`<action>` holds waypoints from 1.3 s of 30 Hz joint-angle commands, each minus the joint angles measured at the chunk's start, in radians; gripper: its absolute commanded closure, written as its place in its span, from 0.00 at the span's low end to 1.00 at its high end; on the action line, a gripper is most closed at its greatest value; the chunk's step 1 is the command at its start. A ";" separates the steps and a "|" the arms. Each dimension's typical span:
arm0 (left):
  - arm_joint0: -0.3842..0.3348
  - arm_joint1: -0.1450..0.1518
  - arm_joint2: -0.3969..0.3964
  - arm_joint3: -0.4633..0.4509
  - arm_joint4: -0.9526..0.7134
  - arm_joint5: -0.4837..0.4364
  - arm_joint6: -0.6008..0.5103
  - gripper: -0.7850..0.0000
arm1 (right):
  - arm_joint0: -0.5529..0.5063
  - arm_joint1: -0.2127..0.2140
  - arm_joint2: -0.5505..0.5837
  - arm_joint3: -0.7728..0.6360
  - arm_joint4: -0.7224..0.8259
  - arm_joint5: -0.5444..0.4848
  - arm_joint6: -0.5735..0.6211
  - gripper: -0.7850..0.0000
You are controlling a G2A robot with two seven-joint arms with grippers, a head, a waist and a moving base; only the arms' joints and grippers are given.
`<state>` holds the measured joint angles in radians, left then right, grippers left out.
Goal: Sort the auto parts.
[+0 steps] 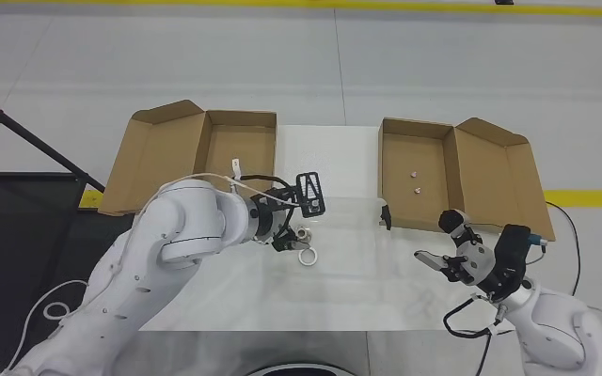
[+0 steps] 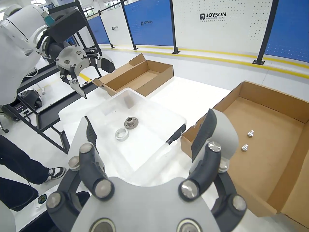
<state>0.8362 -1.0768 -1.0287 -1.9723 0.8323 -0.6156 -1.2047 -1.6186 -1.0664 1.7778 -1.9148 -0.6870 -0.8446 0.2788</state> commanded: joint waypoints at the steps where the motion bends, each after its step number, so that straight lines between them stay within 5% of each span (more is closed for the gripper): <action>1: 0.000 0.000 0.000 0.000 0.000 0.000 0.000 0.00 | 0.000 0.000 0.000 0.000 0.000 0.000 0.000 0.00; 5: 0.012 0.000 0.015 0.013 0.001 0.002 0.000 0.00 | 0.000 0.000 0.000 0.000 0.000 0.000 0.000 0.00; 8: -0.019 -0.002 0.111 0.038 0.059 0.036 -0.036 0.01 | 0.000 0.000 0.000 0.000 0.000 0.000 0.000 0.00; 17: -0.276 -0.028 0.358 0.195 -0.126 0.144 -0.144 0.00 | 0.000 0.000 0.000 0.000 0.000 0.000 0.000 0.00; 23: -0.381 -0.053 0.450 0.302 -0.213 0.202 -0.201 0.00 | 0.000 0.000 0.000 0.000 0.000 0.000 0.000 0.00; 24: -0.388 -0.058 0.456 0.317 -0.218 0.208 -0.200 0.00 | 0.000 0.000 0.000 0.000 0.000 0.000 0.000 0.00; 26: -0.397 -0.066 0.470 0.343 -0.221 0.212 -0.198 0.17 | 0.000 0.000 0.000 0.000 0.000 0.000 0.000 0.00; 39: -0.386 -0.094 0.506 0.450 -0.210 0.251 -0.126 0.33 | 0.000 0.000 0.000 0.000 0.000 0.000 0.000 0.00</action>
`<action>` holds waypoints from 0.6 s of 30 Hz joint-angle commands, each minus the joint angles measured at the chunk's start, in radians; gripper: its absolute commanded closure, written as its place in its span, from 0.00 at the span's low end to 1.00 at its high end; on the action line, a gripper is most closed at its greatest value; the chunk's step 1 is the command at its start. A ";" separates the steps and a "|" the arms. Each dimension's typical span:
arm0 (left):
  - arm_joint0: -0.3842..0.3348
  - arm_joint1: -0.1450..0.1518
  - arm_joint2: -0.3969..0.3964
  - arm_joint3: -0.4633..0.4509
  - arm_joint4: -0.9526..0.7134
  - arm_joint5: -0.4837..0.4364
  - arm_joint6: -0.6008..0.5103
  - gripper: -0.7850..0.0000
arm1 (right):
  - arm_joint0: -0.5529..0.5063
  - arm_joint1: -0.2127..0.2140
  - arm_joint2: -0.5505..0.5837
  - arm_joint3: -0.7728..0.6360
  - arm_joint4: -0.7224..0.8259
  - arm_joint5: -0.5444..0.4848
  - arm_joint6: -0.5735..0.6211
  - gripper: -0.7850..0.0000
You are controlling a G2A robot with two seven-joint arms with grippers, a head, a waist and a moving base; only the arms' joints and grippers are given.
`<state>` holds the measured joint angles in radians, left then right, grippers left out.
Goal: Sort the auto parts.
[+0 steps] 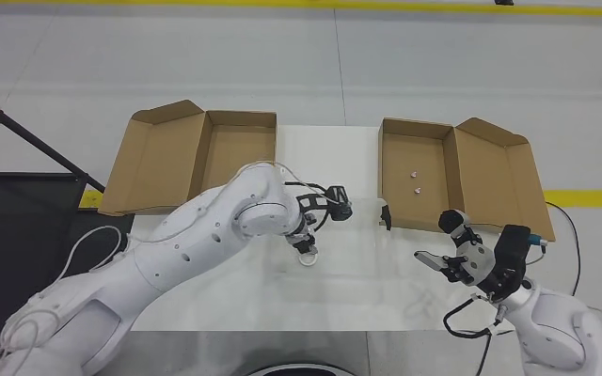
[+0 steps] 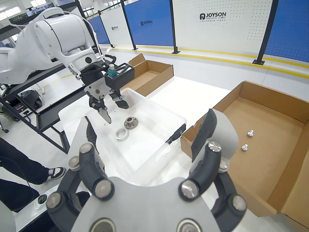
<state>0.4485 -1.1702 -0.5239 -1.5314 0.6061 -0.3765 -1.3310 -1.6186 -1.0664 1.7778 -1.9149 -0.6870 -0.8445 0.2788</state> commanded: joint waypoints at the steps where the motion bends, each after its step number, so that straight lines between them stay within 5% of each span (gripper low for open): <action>1: 0.004 -0.001 0.004 0.015 0.027 0.020 0.000 0.35 | 0.000 0.000 0.000 0.000 0.000 0.000 0.000 0.00; 18: 0.006 -0.036 0.034 0.130 0.084 0.051 0.032 0.49 | 0.000 0.000 0.000 0.000 0.000 0.000 0.000 0.00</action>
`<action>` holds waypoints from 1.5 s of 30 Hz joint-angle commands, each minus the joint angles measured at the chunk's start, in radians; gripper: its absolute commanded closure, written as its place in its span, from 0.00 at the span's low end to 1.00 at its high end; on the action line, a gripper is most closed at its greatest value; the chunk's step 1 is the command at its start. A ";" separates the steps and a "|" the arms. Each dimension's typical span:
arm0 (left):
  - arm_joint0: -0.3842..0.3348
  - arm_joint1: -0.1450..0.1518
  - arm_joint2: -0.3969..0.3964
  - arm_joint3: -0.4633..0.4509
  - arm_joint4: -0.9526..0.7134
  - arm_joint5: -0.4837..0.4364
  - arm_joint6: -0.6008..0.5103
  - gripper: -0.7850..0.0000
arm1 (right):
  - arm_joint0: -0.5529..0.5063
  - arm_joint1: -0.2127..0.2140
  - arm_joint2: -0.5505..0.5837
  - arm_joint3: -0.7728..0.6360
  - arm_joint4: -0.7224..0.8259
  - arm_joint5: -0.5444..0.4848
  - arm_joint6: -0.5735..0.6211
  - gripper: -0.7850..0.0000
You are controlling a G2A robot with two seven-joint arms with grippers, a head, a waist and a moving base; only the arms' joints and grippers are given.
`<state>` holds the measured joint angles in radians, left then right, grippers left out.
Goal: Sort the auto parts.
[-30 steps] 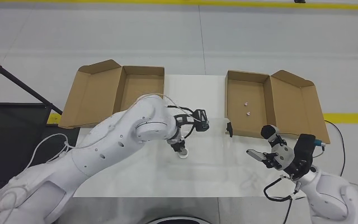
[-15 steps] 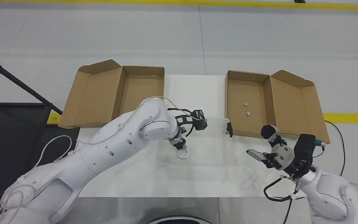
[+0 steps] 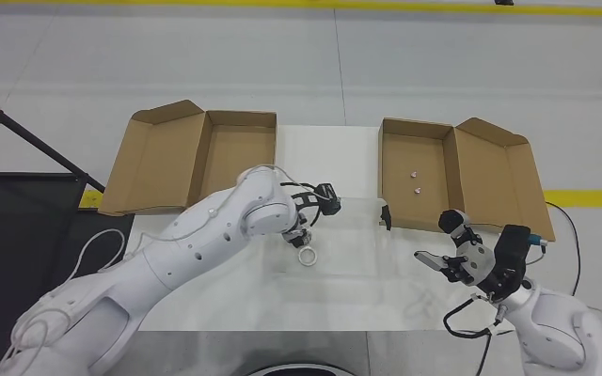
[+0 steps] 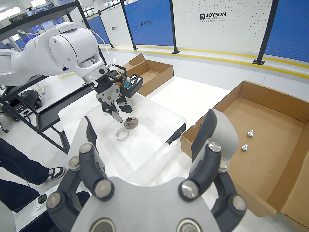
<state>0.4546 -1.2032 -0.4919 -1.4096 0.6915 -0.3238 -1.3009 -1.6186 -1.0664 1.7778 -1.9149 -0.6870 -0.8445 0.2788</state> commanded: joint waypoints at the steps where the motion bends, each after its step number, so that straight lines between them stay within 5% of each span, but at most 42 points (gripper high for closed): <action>1: -0.001 -0.005 0.003 0.014 -0.002 -0.002 0.003 0.49 | 0.000 0.000 0.000 0.000 0.000 0.000 0.000 0.00; 38: -0.001 -0.091 0.035 0.155 0.035 0.043 0.019 0.55 | 0.000 0.000 0.000 0.000 0.000 0.000 0.000 0.00; 40: -0.002 -0.094 0.036 0.161 0.037 0.044 0.014 0.61 | 0.000 0.000 0.000 0.000 0.000 0.000 0.000 0.00; 45: -0.002 -0.102 0.033 0.172 0.040 0.048 0.007 1.00 | 0.000 0.000 0.000 0.000 0.000 0.000 0.000 0.00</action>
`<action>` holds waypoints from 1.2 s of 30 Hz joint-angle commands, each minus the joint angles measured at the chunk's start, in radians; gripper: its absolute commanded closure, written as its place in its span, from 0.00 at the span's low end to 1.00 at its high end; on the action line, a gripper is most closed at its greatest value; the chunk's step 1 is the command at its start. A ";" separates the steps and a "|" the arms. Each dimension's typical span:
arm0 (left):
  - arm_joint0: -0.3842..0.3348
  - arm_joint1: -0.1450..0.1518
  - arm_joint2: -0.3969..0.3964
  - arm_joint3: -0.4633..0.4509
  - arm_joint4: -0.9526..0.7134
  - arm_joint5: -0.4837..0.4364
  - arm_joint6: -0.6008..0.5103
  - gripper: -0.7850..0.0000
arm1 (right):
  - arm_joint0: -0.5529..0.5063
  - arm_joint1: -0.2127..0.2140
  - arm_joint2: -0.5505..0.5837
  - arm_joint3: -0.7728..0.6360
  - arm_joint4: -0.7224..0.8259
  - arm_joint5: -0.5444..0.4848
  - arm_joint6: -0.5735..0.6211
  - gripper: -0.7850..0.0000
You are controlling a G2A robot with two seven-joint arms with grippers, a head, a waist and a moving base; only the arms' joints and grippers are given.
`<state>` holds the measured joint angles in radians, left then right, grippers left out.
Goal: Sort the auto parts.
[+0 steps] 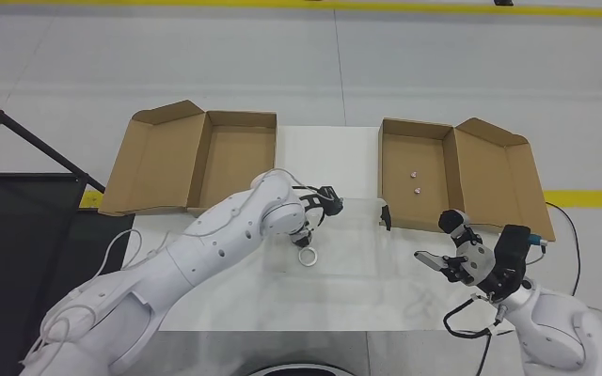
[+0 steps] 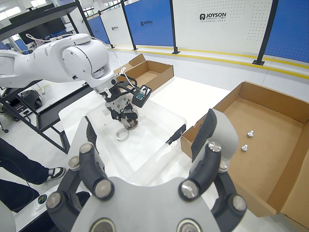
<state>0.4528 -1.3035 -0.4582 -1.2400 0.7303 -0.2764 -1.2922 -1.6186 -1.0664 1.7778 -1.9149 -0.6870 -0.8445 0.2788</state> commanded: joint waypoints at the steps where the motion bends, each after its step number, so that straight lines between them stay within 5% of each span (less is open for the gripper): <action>1: 0.000 -0.002 -0.002 0.004 0.002 0.001 -0.004 1.00 | 0.000 0.000 0.000 0.000 0.000 0.000 0.000 0.00; 13: 0.033 0.032 -0.108 -0.132 0.001 0.007 -0.010 1.00 | 0.000 0.000 0.000 0.000 0.000 0.000 0.000 0.00; 24: 0.245 0.146 -0.429 -0.418 0.000 -0.044 0.078 1.00 | 0.000 0.000 0.000 0.000 0.000 0.000 0.000 0.00; 36: 0.254 0.149 -0.439 -0.430 0.002 -0.051 0.083 1.00 | 0.000 0.000 0.000 0.000 0.000 0.000 0.000 0.00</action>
<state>0.7068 -1.1541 -0.8971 -1.6698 0.7324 -0.3270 -1.2092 -1.6186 -1.0664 1.7778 -1.9149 -0.6870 -0.8445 0.2788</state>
